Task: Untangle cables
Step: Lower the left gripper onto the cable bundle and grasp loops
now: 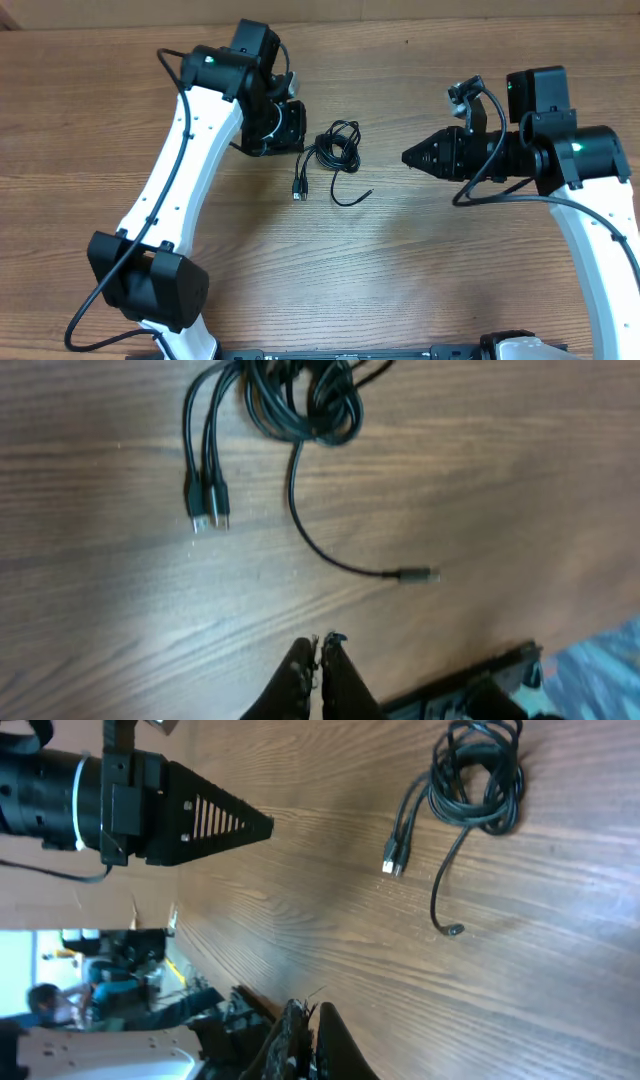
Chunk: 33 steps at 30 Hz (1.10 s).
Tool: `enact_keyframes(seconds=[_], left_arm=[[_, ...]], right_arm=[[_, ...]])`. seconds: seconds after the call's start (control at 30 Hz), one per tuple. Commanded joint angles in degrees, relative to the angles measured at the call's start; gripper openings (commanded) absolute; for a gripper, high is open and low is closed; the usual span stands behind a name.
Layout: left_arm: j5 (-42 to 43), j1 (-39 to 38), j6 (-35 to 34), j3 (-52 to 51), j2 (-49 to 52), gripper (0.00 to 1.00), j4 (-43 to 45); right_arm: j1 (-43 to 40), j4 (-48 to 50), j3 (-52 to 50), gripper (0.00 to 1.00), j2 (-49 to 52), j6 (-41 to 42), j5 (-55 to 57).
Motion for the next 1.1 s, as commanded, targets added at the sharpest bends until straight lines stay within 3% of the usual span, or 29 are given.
enact_keyframes(seconds=[0.0,0.17,0.3,0.47,0.6,0.63,0.77,0.87,1.07], left_arm=[[-2.0,-1.0,-2.0,-0.4,1.7,0.07,1.0],[-2.0,-1.2,-2.3,-0.4,4.2,0.08,2.7],[-1.7,-1.3,-4.0,-0.4,7.7,0.23,2.0],[-1.7,-2.0,-5.3,-0.4,12.9,0.31,1.7],[-1.3,-3.4,-8.0,-0.4,17.0,0.29,3.0],[-1.3,-3.7,-8.7,-0.4,18.1,0.27,4.1],[-1.3,-4.5,-12.3,-0.4,21.6,0.38,10.0],[-1.3,-4.6,-16.0,-0.4,23.5,0.38,14.4],[-3.2,-4.8,-16.5,-0.4,25.0,0.45,18.5]], right_arm=[[-0.3,-0.6,0.5,0.04,1.4,4.1,-0.4],[-0.3,-1.4,-0.1,0.08,1.9,4.1,-0.3],[-0.3,-2.5,-0.1,0.08,1.9,5.0,-0.3],[-0.3,-2.8,-0.1,0.13,1.9,5.3,-0.3],[-0.3,-2.4,-0.1,0.16,1.9,5.3,1.5],[-0.3,-2.4,-0.1,0.16,1.9,5.3,1.9],[-0.3,-3.5,-0.1,0.17,1.9,5.3,2.1],[-0.3,-5.0,-0.1,0.18,1.9,5.1,3.7],[-0.3,-7.4,-0.1,0.21,1.9,5.1,9.3]])
